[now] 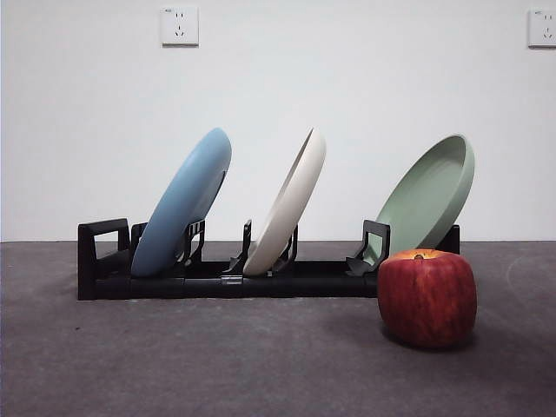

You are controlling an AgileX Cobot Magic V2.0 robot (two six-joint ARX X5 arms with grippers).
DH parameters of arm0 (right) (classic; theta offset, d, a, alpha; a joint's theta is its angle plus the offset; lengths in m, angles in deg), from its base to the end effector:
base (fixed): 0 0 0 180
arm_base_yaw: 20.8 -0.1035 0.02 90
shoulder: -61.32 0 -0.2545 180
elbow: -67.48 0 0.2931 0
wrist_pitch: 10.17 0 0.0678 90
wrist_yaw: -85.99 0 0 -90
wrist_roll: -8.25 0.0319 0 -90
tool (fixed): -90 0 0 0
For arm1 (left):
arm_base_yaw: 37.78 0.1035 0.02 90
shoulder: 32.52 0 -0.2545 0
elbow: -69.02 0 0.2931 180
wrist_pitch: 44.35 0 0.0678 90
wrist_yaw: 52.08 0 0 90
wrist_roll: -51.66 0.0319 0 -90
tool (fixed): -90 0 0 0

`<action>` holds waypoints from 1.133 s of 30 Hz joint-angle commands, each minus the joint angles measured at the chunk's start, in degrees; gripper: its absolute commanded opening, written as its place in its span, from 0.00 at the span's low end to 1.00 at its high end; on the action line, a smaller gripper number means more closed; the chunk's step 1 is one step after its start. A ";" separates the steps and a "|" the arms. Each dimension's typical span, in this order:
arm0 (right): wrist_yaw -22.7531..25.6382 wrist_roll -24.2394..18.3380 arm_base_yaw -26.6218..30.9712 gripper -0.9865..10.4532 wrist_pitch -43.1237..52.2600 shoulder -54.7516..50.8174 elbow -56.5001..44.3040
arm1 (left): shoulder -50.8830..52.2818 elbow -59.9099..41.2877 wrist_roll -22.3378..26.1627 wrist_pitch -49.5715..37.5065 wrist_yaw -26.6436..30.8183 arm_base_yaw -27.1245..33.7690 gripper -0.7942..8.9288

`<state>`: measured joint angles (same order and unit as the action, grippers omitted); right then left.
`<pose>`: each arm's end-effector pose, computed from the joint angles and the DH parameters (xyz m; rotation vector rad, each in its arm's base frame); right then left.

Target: Take the blue plate from the plate rack,put the plate on the table,take the apple from the table,put the apple in the plate

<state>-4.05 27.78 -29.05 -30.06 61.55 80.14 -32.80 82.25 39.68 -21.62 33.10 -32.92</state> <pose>0.1490 0.0216 0.1547 0.3305 0.1533 0.1209 0.1490 0.0100 0.1535 -0.2230 0.1694 0.0185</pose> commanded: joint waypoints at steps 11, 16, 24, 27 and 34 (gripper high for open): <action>-4.46 5.25 -0.07 0.08 -4.61 8.00 12.90 | -5.11 9.90 -8.00 -0.02 -8.87 0.11 0.08; -6.82 1.57 -0.07 0.08 -6.73 17.38 22.67 | -13.35 18.29 -7.82 2.97 -9.46 0.09 0.08; -14.12 -4.55 -0.07 0.09 -15.54 34.38 39.41 | -29.20 31.82 -3.78 8.79 -20.26 0.00 0.08; -16.72 -8.74 -0.07 0.09 -19.39 40.33 44.87 | -35.10 35.93 -2.62 11.80 -25.20 0.00 0.08; -18.10 -11.91 -0.07 0.21 -22.18 49.16 50.29 | -44.85 40.92 -2.51 17.25 -27.76 -1.16 0.16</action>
<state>-21.79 17.31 -29.05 -52.14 110.12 130.28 -77.41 122.86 36.20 -4.49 6.04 -33.59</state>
